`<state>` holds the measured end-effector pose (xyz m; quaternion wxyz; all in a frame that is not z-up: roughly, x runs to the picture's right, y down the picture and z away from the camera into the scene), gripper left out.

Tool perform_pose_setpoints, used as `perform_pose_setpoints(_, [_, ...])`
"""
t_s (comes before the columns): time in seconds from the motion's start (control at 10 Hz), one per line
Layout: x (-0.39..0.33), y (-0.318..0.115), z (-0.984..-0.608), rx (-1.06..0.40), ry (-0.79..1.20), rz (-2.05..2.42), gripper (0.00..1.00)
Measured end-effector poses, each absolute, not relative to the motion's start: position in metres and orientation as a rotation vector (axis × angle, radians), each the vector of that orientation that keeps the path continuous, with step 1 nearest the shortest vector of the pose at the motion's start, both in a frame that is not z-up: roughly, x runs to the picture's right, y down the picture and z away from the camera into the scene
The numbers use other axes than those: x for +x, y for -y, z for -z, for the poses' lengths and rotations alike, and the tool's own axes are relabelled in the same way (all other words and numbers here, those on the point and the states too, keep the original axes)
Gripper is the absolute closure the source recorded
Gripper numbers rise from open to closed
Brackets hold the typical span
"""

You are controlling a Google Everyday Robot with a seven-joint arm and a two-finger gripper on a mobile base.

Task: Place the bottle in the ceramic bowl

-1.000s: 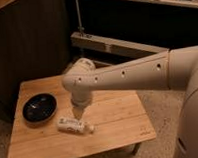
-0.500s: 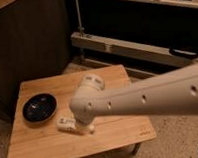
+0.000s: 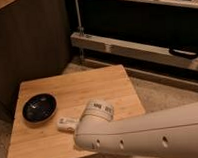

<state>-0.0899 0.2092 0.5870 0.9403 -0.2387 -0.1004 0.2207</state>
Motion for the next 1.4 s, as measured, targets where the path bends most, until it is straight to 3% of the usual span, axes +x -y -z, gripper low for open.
perform_pose_setpoints(0.4, [-0.084, -0.171, -0.623, -0.49, 0.282, -0.388, 0.35])
perform_pose_setpoints(0.9, [-0.047, -0.091, -0.709, -0.507, 0.353, -0.296, 0.35])
perform_pose_setpoints(1.4, [-0.044, -0.086, -0.719, -0.513, 0.356, -0.284, 0.35])
